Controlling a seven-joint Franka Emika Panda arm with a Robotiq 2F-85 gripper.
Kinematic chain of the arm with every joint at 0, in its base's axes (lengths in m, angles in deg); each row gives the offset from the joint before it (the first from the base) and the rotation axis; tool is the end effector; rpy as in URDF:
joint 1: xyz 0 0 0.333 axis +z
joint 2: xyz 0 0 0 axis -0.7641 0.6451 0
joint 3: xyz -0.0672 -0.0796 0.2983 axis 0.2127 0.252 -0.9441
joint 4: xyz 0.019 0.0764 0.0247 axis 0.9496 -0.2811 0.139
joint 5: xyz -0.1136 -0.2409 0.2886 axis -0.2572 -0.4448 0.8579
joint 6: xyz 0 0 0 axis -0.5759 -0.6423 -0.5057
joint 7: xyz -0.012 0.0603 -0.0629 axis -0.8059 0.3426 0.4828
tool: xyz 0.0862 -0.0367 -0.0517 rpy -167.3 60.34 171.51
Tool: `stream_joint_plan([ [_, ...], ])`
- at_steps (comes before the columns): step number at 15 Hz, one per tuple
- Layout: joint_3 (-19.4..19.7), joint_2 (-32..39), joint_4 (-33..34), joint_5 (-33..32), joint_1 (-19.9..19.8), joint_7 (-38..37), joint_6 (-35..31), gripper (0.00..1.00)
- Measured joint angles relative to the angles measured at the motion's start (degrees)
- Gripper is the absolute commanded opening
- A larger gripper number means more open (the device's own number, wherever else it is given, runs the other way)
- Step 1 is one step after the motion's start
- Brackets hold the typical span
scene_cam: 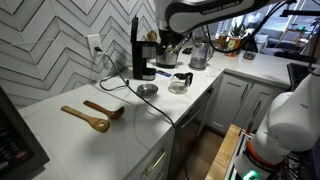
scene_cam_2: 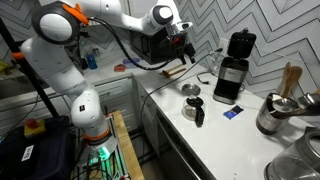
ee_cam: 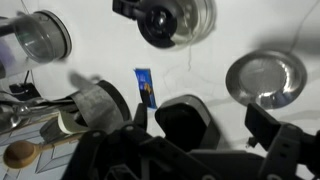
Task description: Close the coffee making machine top lid, pick up a metallic plate and place it on top of the coffee making machine
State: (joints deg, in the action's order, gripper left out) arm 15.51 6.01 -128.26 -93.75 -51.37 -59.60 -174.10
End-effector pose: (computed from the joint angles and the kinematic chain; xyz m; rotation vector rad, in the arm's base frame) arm 0.5063 0.0439 0.5729 2.6337 -0.0060 0.3591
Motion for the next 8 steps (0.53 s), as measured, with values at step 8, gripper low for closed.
stream_joint_plan([
  [8,0.27,12.34,10.76,-4.73,0.02,-13.02,-10.19,1.00],
])
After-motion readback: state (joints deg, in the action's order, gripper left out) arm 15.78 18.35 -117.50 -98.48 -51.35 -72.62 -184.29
